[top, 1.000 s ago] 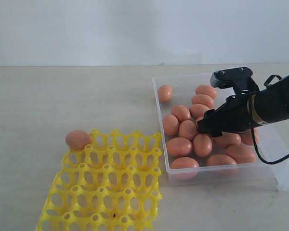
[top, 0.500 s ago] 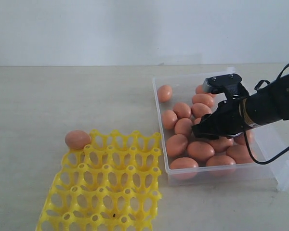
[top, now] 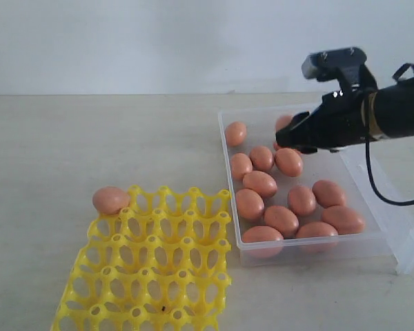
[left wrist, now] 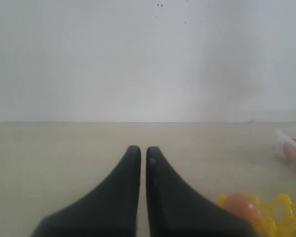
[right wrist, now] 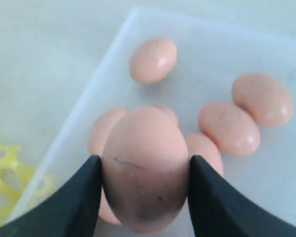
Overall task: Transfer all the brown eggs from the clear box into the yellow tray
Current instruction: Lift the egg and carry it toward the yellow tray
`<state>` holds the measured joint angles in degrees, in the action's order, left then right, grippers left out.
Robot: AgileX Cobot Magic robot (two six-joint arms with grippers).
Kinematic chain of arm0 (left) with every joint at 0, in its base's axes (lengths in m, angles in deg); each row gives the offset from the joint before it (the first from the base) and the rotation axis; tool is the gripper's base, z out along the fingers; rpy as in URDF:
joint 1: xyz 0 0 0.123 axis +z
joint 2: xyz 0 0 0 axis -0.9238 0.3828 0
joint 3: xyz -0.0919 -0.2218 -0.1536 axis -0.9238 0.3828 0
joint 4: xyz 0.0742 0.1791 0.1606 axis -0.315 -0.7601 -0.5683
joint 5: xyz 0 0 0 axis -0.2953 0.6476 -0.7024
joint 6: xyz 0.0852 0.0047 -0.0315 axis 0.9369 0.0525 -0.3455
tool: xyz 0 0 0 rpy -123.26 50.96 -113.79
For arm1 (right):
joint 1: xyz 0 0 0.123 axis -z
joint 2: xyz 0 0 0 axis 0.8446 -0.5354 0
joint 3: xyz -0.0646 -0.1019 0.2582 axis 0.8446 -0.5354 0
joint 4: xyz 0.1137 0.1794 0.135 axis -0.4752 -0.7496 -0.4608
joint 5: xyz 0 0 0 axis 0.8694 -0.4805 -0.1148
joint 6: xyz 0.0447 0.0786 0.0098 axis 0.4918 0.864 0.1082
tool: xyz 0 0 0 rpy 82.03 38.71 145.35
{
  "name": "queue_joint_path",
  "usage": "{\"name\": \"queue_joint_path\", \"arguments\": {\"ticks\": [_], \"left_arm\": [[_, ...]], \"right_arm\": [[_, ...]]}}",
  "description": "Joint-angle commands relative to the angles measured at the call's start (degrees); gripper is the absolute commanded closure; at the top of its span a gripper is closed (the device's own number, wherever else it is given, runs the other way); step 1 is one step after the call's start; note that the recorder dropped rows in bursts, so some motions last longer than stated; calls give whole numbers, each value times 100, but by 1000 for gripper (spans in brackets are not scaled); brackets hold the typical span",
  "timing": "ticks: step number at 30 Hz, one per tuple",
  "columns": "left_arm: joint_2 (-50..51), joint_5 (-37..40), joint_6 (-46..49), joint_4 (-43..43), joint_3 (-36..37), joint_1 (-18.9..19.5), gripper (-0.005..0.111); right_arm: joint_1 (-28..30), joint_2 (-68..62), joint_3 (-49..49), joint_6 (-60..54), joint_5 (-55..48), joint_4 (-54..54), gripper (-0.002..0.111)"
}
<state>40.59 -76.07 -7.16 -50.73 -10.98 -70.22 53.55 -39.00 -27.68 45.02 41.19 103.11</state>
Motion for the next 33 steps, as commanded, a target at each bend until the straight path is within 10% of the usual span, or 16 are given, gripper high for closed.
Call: {"name": "queue_joint_path", "arguments": {"ticks": [1,5,10,21,25,33], "left_arm": [[-18,-24,17,2,21,15,103],[-18,-24,17,2,21,15,103],[-18,-11,17,2,21,15,103],[-18,-9,17,2,21,15,103],[-18,-9,17,2,21,15,103],[-18,-9,17,2,21,15,103]], "right_arm": [[5,471,-51,-2233,1183,-2354,108],[-46,378,-391,-4543,3310,-5601,108],[-156,160,-427,-4742,4319,-7766,108],[-1016,29,-318,-5980,4479,-5034,108],[-1839,-104,-318,-7069,2777,-5386,108],[-2523,-918,-318,-6735,2819,-5577,108]]}}
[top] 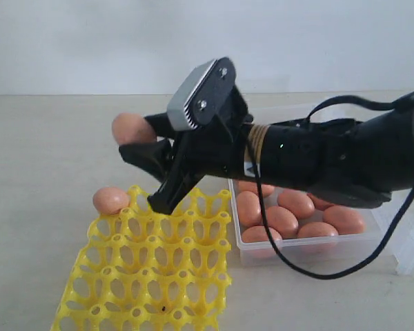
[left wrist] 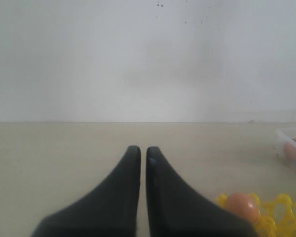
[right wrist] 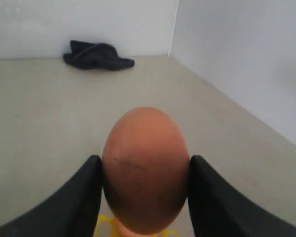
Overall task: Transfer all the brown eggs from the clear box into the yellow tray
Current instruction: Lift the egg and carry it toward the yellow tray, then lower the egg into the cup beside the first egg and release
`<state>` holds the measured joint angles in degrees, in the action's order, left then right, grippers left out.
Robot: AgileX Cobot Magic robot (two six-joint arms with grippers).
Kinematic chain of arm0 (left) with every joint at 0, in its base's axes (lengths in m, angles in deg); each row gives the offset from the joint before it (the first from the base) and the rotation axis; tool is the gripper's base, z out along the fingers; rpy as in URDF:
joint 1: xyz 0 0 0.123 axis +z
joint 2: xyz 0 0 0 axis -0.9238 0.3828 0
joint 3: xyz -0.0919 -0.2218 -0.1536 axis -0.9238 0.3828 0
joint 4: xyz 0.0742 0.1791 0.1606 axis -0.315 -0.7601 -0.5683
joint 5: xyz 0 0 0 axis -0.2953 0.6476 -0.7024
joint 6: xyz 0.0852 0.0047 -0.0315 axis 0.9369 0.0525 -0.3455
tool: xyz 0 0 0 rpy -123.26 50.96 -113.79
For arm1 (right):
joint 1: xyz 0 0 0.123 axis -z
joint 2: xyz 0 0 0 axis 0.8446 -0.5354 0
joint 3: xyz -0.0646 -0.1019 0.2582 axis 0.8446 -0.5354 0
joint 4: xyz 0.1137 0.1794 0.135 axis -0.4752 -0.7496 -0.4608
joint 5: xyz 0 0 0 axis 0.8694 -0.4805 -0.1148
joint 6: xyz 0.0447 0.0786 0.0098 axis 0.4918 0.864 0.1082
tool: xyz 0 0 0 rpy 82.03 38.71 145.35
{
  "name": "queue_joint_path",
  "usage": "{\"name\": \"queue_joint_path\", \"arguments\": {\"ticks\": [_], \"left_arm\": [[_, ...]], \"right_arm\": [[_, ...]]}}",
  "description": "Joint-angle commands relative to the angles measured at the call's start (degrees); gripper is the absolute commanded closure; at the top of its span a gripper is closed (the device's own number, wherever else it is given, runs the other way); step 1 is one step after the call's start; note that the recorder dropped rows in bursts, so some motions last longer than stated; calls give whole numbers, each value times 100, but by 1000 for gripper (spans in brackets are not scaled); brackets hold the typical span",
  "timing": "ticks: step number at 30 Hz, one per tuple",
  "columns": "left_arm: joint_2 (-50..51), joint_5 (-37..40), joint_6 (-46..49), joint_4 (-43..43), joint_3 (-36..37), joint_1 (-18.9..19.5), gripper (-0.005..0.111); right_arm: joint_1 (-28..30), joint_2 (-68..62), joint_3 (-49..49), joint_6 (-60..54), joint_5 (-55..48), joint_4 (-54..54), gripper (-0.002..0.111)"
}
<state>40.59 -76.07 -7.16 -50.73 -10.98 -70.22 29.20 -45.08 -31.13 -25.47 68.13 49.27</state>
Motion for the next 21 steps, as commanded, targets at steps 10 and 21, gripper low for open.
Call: {"name": "queue_joint_path", "arguments": {"ticks": [10,21], "left_arm": [[-18,-9,17,2,21,15,103],[-18,-33,17,2,21,15,103]], "right_arm": [[-75,-1220,28,649,1336,-1145,108],[-75,-1938,509,109,1412,-1294,108]]}}
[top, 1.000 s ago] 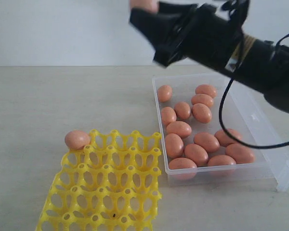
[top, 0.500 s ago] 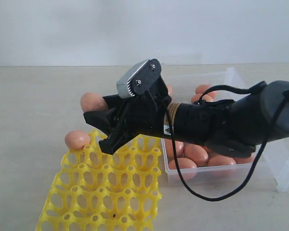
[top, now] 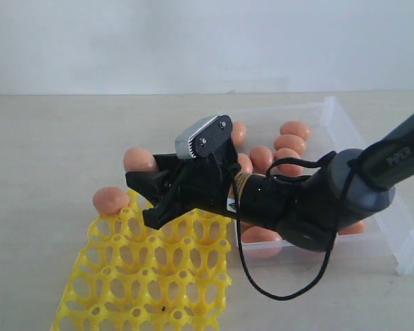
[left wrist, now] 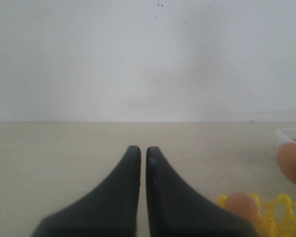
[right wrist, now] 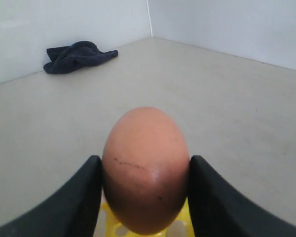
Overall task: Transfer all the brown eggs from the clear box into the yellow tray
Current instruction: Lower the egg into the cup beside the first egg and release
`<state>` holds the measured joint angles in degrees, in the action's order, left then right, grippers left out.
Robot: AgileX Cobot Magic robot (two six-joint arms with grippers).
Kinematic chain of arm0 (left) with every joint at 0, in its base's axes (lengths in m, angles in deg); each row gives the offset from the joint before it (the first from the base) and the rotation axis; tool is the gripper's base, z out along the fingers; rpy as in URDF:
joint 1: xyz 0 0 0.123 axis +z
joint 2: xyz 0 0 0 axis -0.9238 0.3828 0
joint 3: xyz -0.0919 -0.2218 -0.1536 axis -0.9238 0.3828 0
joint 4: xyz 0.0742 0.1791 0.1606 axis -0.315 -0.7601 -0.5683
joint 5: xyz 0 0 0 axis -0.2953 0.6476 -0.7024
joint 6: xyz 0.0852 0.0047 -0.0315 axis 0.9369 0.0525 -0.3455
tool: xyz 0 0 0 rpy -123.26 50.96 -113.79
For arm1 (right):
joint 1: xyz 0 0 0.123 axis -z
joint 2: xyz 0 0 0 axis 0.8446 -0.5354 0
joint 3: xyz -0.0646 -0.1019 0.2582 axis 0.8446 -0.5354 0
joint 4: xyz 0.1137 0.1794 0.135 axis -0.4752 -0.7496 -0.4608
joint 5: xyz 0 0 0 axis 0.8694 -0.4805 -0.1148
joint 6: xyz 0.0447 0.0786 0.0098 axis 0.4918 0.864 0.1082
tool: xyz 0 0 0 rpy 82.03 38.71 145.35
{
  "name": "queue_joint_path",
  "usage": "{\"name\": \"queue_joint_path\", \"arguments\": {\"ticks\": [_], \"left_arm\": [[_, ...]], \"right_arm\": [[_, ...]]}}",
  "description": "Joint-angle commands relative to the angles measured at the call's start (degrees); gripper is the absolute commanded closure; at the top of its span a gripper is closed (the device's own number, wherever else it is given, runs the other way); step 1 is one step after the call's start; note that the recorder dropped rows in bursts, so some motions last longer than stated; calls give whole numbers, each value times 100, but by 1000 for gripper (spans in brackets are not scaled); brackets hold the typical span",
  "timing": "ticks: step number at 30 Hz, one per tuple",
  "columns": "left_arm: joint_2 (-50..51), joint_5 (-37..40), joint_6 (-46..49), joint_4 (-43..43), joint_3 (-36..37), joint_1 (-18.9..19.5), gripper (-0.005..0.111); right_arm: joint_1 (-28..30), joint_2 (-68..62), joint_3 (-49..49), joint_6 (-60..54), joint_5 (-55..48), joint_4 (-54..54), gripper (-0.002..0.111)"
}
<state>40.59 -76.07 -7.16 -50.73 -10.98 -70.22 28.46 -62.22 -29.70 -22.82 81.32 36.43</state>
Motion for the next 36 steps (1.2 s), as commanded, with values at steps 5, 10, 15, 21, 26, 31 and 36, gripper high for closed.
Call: {"name": "queue_joint_path", "arguments": {"ticks": [5,10,15,21,26,31,36], "left_arm": [[-18,-33,17,2,21,15,103],[-18,-33,17,2,21,15,103],[-18,-33,17,2,21,15,103],[-18,-33,17,2,21,15,103],[-18,2,17,2,21,15,103],[-18,2,17,2,21,15,103],[-18,2,17,2,21,15,103]], "right_arm": [[-1,-330,668,68,-371,2,108],[-1,-339,668,75,-868,153,108],[-1,-339,668,75,-937,479,108],[-1,-381,668,81,-1181,479,108],[-1,-403,676,81,-1145,479,108],[-1,-403,676,81,-1181,479,108],[-1,-403,676,81,-1180,576,108]]}}
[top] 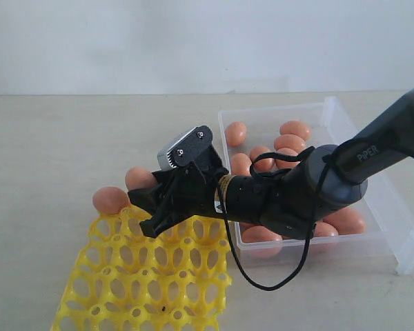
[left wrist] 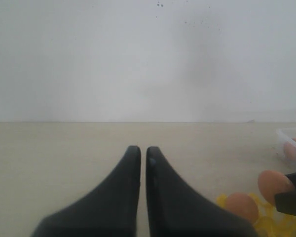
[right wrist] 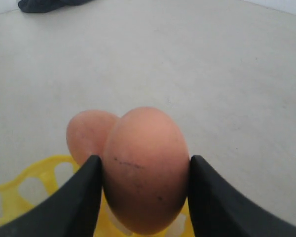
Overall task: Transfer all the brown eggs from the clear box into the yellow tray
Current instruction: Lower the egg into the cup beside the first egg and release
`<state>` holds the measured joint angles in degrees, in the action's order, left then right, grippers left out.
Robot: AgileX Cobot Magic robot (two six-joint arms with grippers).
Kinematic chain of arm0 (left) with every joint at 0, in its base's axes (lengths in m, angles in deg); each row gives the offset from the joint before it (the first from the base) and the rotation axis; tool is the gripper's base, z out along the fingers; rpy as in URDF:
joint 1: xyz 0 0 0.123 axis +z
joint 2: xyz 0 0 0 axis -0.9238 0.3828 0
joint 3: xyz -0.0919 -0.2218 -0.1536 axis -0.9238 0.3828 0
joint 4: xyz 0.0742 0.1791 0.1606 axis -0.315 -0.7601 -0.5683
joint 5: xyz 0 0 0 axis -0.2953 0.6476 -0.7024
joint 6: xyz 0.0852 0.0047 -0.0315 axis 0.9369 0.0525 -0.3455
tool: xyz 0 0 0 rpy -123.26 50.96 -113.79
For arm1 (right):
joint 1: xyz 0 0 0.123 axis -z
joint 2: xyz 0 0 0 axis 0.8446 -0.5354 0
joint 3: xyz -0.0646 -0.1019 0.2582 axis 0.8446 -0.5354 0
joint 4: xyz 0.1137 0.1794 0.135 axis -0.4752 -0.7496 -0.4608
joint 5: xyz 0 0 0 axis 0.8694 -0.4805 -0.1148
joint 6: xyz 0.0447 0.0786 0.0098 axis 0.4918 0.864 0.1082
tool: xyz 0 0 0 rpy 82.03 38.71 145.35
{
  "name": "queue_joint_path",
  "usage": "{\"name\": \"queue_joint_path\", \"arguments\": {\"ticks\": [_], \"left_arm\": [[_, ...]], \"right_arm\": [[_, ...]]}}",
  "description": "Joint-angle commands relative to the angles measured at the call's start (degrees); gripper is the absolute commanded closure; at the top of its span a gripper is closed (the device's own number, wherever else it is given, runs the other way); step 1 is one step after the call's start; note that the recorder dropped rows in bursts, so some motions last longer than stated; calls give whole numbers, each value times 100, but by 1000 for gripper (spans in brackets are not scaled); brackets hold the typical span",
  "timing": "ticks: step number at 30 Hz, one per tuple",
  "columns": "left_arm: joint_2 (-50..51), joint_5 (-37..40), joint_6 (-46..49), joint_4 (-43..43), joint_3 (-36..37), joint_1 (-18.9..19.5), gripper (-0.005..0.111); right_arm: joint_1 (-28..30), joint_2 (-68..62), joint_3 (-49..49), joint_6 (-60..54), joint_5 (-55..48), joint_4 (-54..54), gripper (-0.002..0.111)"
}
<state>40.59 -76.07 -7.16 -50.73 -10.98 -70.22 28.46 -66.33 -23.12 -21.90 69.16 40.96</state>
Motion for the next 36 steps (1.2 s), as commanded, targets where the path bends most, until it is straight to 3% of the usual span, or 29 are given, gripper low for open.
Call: {"name": "queue_joint_path", "arguments": {"ticks": [1,11,19,36], "left_arm": [[-18,2,17,2,21,15,103],[-18,2,17,2,21,15,103],[-18,-16,17,2,21,15,103],[-18,-16,17,2,21,15,103]], "right_arm": [[-1,7,18,-12,36,207,108],[-1,7,18,-12,-71,494,106],[-1,7,18,-12,-290,494,70],[-1,7,18,15,-304,517,67]]}}
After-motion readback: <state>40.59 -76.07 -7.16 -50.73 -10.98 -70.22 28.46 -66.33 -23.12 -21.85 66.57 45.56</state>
